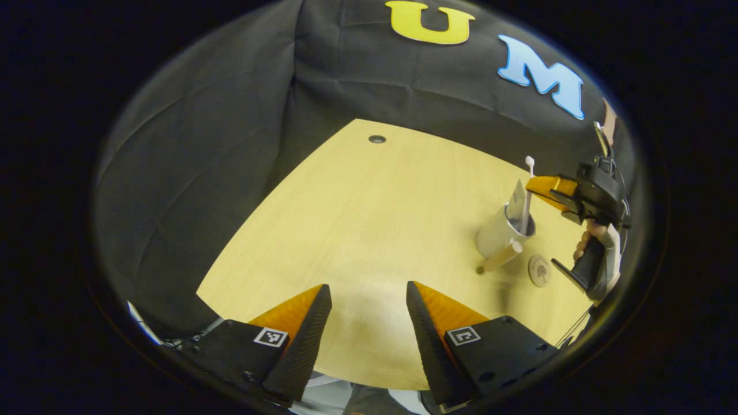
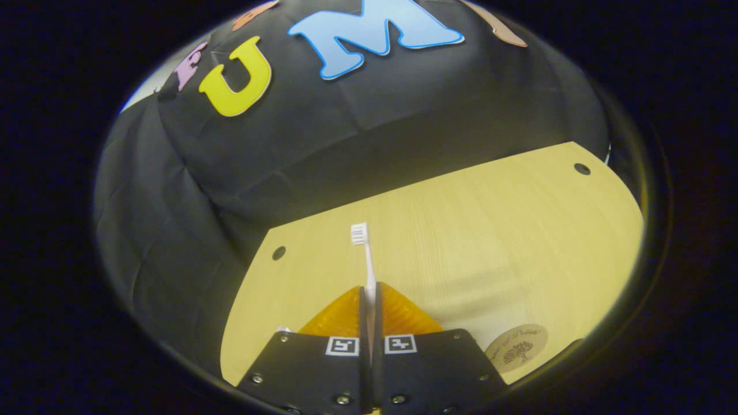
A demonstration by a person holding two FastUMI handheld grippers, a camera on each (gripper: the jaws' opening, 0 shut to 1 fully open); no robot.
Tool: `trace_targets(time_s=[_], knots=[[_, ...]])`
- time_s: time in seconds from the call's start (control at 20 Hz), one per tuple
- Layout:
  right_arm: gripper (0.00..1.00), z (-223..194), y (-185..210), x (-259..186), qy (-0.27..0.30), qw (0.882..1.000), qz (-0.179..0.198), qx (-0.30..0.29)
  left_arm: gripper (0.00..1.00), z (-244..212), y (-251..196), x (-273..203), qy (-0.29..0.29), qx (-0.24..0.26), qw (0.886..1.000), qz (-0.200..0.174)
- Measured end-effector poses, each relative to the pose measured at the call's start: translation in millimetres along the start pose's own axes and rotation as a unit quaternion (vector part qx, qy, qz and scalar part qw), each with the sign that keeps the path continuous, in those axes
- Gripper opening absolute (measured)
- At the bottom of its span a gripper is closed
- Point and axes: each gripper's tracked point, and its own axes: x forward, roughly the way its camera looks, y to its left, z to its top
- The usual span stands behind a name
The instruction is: Put the toothbrush and toothpaste on the desktop into the cup, then pick up the cup and place it on the coaster on the desktop.
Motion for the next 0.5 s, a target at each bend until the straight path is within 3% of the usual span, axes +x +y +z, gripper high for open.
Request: trace_targets(time_s=[0.05,0.15,0.25,0.5], knots=[[0.02,2,-1,-5,-0.018,1.0,-0.005,-0.004,0.87,-1,-2,1,0.0,0.003,1.0,-0.002],[0.02,9,-2,-15,-0.054,0.998,-0.017,-0.023,0.82,0,-9,8,0.003,0.009,1.0,-0.007],[0.02,9,0,-23,-0.079,0.996,-0.022,-0.046,0.84,0,-14,9,0.006,0.017,1.0,-0.014],[0.03,-7,5,-30,-0.101,0.991,-0.029,-0.078,0.85,0,-26,7,0.012,0.037,0.999,-0.019]])
